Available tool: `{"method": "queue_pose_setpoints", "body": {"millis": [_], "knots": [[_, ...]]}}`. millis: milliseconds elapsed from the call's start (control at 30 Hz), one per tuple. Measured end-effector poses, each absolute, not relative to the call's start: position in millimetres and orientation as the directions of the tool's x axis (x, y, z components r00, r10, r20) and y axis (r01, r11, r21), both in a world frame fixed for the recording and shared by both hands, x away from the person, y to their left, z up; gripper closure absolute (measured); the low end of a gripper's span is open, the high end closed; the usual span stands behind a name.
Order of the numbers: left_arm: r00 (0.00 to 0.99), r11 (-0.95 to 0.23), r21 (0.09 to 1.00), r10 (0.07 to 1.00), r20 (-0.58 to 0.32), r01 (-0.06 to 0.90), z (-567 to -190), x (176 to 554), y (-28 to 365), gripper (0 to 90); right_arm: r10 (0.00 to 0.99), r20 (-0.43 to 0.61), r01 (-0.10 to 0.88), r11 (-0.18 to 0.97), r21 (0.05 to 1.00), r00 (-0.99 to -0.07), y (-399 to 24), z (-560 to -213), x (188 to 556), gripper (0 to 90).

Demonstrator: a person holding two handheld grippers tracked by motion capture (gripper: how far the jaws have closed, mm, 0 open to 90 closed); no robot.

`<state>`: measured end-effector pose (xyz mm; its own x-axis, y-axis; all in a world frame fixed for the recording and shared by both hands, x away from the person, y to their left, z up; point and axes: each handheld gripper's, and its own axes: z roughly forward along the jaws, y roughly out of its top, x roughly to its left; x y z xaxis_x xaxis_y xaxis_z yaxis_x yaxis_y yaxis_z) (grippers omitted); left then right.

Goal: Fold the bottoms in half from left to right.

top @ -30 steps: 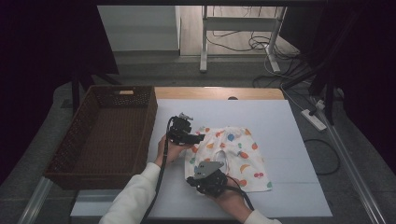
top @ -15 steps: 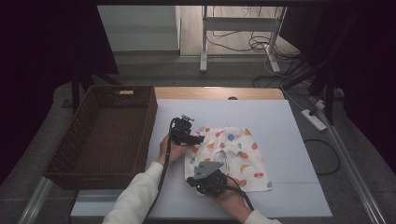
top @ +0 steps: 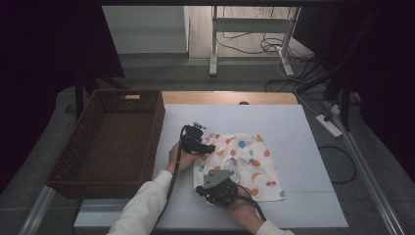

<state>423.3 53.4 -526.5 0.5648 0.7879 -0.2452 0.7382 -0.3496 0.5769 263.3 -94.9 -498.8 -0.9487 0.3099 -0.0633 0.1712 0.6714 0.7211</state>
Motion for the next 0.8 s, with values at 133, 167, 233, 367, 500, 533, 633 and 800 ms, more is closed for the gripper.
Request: {"method": "queue_pose_setpoints", "body": {"millis": [133, 167, 233, 367, 500, 533, 633, 800], "knots": [[0.568, -0.353, 0.578, 0.786, -0.243, 0.736, -527.5, 423.2, 52.2, 31.0, 0.309, -0.056, 0.174, 0.664, 0.727, -0.949, -94.7, -499.8, 263.4, 86.7], [0.57, -0.358, 0.578, 0.787, -0.237, 0.734, -527.4, 423.1, 52.1, 33.1, 0.309, -0.055, 0.174, 0.664, 0.727, -0.95, -94.6, -500.0, 263.4, 86.7], [0.569, -0.362, 0.578, 0.791, -0.225, 0.731, -527.1, 422.6, 52.2, 39.7, 0.308, -0.057, 0.173, 0.667, 0.725, -0.95, -94.5, -500.0, 263.3, 86.7], [0.585, -0.366, 0.58, 0.773, -0.245, 0.728, -527.4, 421.5, 53.3, 51.0, 0.306, -0.059, 0.171, 0.669, 0.723, -0.95, -94.4, -499.8, 263.1, 86.7], [0.59, -0.358, 0.574, 0.755, -0.287, 0.736, -529.5, 421.0, 54.6, 75.0, 0.306, -0.06, 0.17, 0.67, 0.723, -0.95, -94.6, -499.7, 263.0, 86.7], [0.59, -0.357, 0.571, 0.752, -0.295, 0.74, -530.0, 421.0, 55.0, 78.6, 0.305, -0.06, 0.169, 0.668, 0.725, -0.95, -94.7, -499.8, 263.2, 86.7], [0.59, -0.347, 0.571, 0.742, -0.318, 0.744, -531.3, 421.0, 55.2, 84.7, 0.307, -0.06, 0.17, 0.667, 0.726, -0.95, -95.0, -499.6, 263.2, 86.7], [0.598, -0.354, 0.572, 0.735, -0.32, 0.74, -530.8, 420.2, 53.6, 85.7, 0.307, -0.058, 0.17, 0.665, 0.727, -0.95, -95.4, -499.5, 263.2, 86.7]]}}
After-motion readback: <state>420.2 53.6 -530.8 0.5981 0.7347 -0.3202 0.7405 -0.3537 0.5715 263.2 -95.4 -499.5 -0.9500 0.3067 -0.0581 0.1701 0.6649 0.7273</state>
